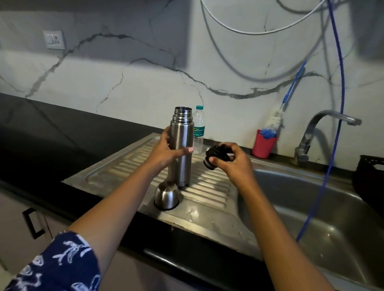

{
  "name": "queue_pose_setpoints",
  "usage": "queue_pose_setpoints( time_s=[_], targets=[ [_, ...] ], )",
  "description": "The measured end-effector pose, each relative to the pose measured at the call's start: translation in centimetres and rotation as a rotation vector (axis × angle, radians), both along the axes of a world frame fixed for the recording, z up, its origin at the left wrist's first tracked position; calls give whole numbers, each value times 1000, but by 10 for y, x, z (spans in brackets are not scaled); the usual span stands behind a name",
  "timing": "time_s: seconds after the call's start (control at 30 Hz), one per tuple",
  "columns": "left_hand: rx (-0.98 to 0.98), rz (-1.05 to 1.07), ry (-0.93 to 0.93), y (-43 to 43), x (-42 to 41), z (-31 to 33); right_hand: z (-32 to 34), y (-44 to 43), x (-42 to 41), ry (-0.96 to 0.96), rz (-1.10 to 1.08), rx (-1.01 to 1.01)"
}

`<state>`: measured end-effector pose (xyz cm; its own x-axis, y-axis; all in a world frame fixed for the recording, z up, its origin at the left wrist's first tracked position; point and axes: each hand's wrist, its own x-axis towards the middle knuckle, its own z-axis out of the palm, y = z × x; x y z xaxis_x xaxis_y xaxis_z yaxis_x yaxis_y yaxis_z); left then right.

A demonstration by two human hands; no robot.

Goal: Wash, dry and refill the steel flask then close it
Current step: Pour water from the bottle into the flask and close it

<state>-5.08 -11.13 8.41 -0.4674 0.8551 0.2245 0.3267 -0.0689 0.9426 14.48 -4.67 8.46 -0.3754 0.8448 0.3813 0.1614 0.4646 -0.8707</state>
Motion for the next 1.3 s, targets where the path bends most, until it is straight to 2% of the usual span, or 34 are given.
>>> queue_pose_setpoints(
  time_s=[0.13, 0.27, 0.53, 0.67, 0.8, 0.9, 1.07, 1.17, 1.3],
  targets=[
    [-13, 127, -20, 17, 8, -5, -1, 9, 12, 54, -27, -30],
    [-31, 223, 78, 18, 14, -6, 4, 15, 19, 113, -49, -43],
    [70, 61, 87, -9, 63, 4, 20, 23, 46, 291, -74, -127],
    [56, 3, 90, -26, 79, 1, 44, 21, 63, 360, 21, -184],
    [13, -23, 96, -35, 86, -7, 83, 9, 72, 394, 232, -167],
    [1, -37, 115, -38, 88, -8, 107, 0, 66, 326, 355, -112],
    [4, -39, 113, -40, 85, -11, 138, -5, 50, 33, 501, 17],
    [-4, -41, 99, -43, 82, -13, 145, -2, 40, -149, 527, 78],
    [-11, -59, 92, -45, 79, -13, 155, 2, 30, -283, 574, 127]
  ],
)
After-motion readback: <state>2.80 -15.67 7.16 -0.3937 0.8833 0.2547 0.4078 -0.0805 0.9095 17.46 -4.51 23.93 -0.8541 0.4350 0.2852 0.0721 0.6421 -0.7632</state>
